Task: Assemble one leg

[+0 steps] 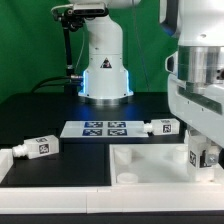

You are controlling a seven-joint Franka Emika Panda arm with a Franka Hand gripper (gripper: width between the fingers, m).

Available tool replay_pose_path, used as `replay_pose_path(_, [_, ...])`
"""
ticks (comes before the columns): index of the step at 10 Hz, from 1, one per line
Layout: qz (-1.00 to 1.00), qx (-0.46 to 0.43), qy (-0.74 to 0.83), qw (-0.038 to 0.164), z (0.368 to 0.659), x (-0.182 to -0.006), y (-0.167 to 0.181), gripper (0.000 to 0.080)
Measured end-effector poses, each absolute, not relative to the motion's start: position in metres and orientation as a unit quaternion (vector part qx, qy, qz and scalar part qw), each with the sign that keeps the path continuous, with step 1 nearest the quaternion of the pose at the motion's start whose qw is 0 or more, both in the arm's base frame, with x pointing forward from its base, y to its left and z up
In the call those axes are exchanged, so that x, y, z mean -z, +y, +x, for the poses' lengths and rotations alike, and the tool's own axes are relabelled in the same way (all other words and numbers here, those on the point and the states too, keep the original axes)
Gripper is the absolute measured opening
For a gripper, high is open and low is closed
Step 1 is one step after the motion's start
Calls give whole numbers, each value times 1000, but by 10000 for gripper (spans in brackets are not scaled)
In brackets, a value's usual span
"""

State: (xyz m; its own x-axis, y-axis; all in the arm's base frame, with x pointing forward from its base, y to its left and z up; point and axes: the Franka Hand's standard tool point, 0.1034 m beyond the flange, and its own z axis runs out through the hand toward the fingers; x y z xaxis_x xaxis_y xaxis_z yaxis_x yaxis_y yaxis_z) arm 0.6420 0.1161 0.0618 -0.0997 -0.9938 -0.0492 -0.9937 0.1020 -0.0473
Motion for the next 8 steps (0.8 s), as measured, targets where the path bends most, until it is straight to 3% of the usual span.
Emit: replay_pose_path(8, [-587, -2, 809, 34, 643, -61, 113, 284])
